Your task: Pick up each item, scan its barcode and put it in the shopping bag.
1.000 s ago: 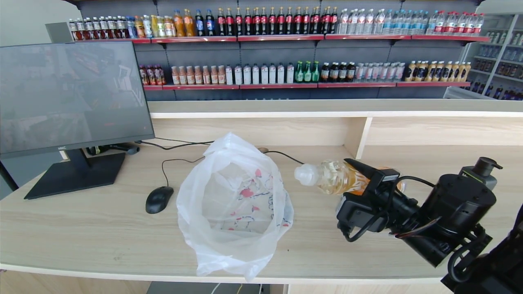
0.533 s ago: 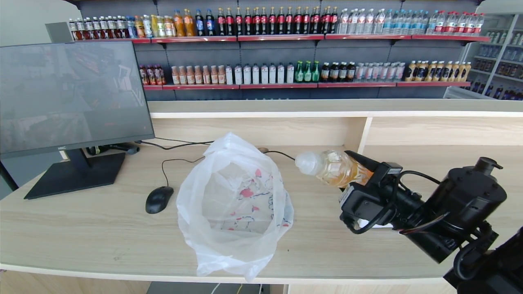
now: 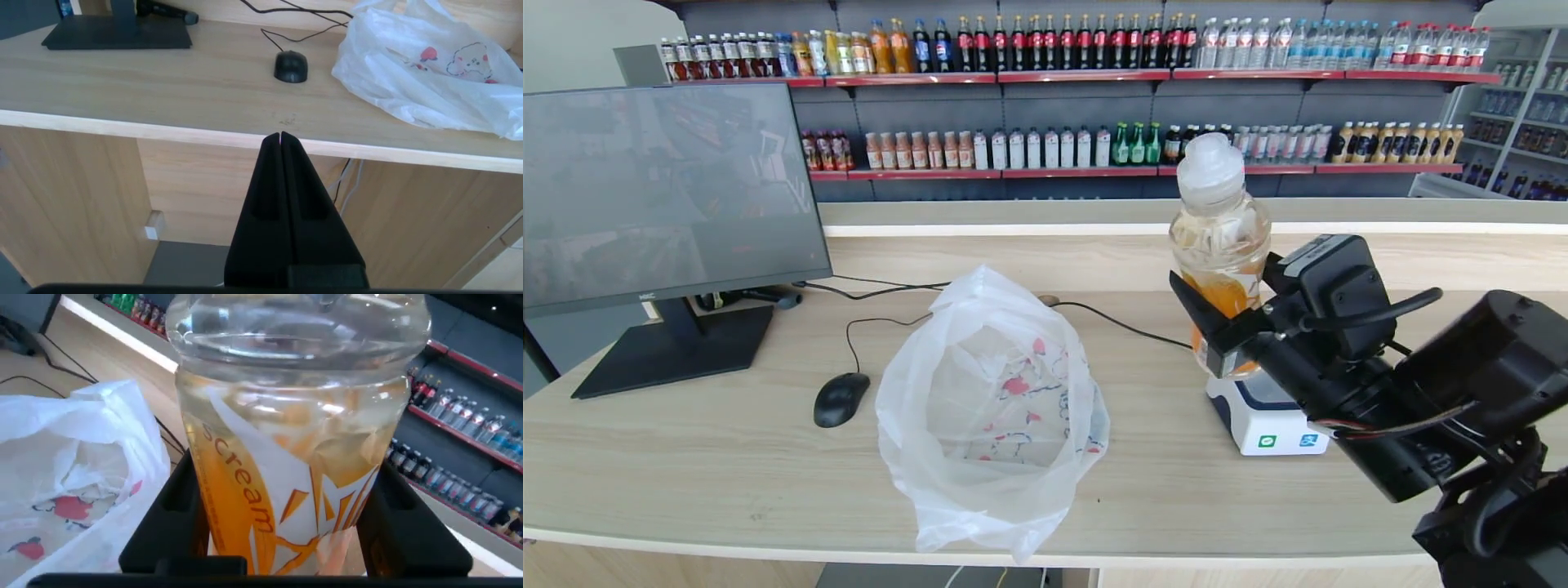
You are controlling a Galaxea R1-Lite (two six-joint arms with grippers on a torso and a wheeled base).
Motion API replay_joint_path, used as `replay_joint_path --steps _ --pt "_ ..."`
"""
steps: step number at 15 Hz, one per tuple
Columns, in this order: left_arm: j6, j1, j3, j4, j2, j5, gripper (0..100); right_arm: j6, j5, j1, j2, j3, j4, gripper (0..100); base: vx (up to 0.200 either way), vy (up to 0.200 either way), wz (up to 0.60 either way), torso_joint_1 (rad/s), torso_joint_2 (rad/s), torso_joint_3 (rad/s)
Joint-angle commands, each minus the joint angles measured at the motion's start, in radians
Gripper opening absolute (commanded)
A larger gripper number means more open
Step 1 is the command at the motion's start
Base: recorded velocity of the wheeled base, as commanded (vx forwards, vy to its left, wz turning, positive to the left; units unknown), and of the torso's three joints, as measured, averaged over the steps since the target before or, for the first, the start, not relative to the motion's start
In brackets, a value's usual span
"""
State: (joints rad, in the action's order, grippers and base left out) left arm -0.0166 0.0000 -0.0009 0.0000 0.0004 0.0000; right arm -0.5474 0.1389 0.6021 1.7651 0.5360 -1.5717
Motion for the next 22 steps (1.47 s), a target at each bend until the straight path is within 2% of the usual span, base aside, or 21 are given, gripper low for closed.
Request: replay_joint_path --steps 1,4,8,10,20,22 --pt "0.000 0.000 -0.001 0.000 0.000 0.000 0 0.064 0.028 0.002 -0.053 -0.013 0.001 0 0.000 0.000 0.00 0.000 0.00 0.000" --pt "0.000 0.000 -0.001 0.000 0.000 0.000 0 0.119 0.085 0.004 -0.082 -0.014 0.001 0 0.000 0.000 0.00 0.000 0.00 0.000" --pt "0.001 0.000 -0.001 0.002 0.000 0.000 0 0.320 0.139 -0.019 -0.079 0.002 0.002 0 0.000 0.000 0.00 0.000 0.00 0.000" --pt "0.003 0.000 -0.001 0.000 0.000 0.000 0 0.353 0.145 -0.019 -0.073 0.002 0.001 0 0.000 0.000 0.00 0.000 0.00 0.000" --pt "0.003 0.000 -0.001 0.002 0.000 0.000 0 0.377 0.156 -0.022 -0.041 0.012 0.001 0 -0.040 0.000 0.00 0.001 0.00 0.001" --pt "0.000 0.000 -0.001 0.002 0.000 0.000 0 0.377 0.160 -0.022 -0.032 0.016 0.001 0 0.000 0.200 0.00 0.005 0.00 0.005"
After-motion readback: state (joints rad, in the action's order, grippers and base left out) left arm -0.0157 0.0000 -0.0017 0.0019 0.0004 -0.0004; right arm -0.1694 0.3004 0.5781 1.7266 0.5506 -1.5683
